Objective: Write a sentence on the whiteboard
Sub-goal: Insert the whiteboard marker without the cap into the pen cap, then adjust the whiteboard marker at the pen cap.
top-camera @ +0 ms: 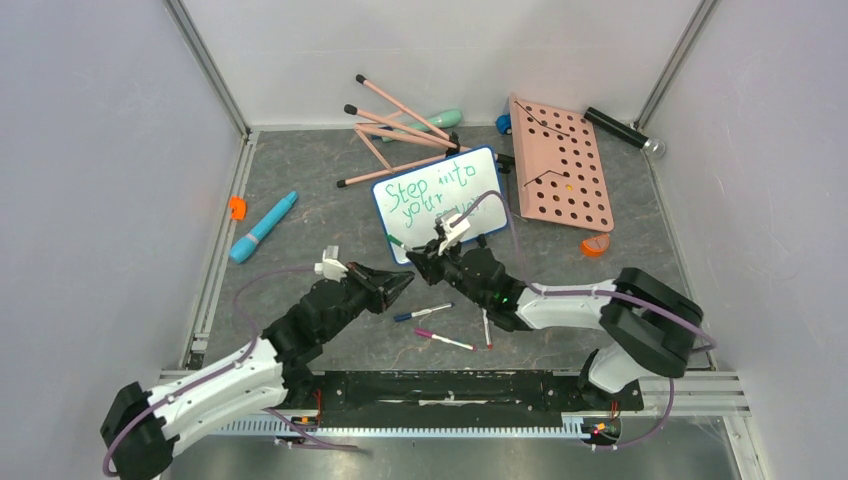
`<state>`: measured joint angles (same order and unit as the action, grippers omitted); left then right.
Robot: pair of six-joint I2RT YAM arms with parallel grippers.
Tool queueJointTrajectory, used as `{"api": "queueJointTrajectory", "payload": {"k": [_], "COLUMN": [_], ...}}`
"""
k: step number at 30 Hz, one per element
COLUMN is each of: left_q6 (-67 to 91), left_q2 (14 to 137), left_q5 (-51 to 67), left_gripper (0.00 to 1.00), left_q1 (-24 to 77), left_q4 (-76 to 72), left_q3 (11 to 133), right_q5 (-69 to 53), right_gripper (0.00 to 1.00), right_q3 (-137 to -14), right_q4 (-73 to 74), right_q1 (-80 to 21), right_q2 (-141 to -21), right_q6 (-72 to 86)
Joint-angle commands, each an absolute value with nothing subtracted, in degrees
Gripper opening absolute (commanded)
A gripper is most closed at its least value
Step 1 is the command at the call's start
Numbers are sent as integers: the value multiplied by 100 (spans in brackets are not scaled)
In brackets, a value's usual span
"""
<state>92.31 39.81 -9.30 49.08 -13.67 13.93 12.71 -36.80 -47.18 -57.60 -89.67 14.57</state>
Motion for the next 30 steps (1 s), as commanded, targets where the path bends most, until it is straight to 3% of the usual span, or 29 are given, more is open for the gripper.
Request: {"api": "queueJointTrajectory", "payload": {"k": [1,4,10,20,28,30], "left_q6": [7992,7570,7566,8761,9417,9673], "left_q2": [3316,3204,3510,4313,4363,4371], "left_q5": [-1887,-2214,-1635,-367,-328,-322], "left_gripper": [31,53,73,78,74,70], "left_q1": [4931,4847,4398,3889,3876,3876], "left_q4": [932,1644,1300,-457,-816,-1045], "left_q3": [2211,2504,2509,1836,1621,1467], "right_q5": [926,461,-293,-1350,-1309,-1246], "right_gripper": [0,0,0,0,0,0], "right_q3": [-3612,-3681,-3684,-3707,-3674,-3649], "right_q4": [-4087,-3302,-2136,-1652,-1912,-2045], "right_q1": [-5570,-5364,-5162,-5139,-5230,-5296], "right_q2": [-8242,-7954,-7411,-6897,-7081,-7109], "right_q6": [1682,1822,1950,1909,1772,1743]}}
